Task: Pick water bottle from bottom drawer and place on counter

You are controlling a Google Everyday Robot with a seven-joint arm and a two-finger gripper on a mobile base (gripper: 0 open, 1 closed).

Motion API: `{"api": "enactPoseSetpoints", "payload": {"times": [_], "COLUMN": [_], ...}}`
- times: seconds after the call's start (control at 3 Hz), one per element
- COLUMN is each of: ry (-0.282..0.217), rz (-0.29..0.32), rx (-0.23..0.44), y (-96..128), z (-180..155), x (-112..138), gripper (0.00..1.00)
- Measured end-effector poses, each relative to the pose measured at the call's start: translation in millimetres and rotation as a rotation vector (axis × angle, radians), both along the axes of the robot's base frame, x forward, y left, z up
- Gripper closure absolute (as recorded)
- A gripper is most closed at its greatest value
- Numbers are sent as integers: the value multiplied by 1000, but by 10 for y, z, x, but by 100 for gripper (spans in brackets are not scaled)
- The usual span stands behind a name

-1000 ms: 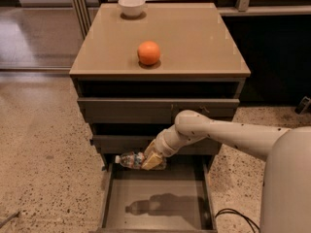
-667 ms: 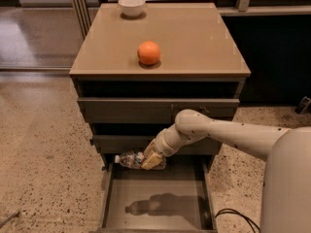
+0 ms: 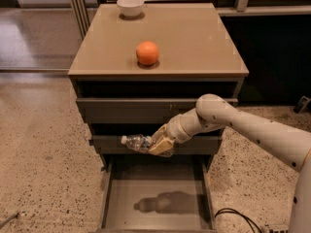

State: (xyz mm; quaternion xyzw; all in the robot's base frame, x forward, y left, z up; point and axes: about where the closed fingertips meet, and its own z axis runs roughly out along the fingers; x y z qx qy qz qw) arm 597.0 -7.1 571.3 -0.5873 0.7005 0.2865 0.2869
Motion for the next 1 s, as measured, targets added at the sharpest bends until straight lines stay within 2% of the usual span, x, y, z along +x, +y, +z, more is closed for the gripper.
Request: {"api": "enactPoseSetpoints", "payload": {"times": [0.33,0.67,1.0], "ry": [-37,-54,-73], "rz": [-56,-103,-142], "rx": [54,75,82], "y": [-376,-750,-1083], "z": [535,954,1307], "x": [255,490,623], "gripper": [100,100,100]}}
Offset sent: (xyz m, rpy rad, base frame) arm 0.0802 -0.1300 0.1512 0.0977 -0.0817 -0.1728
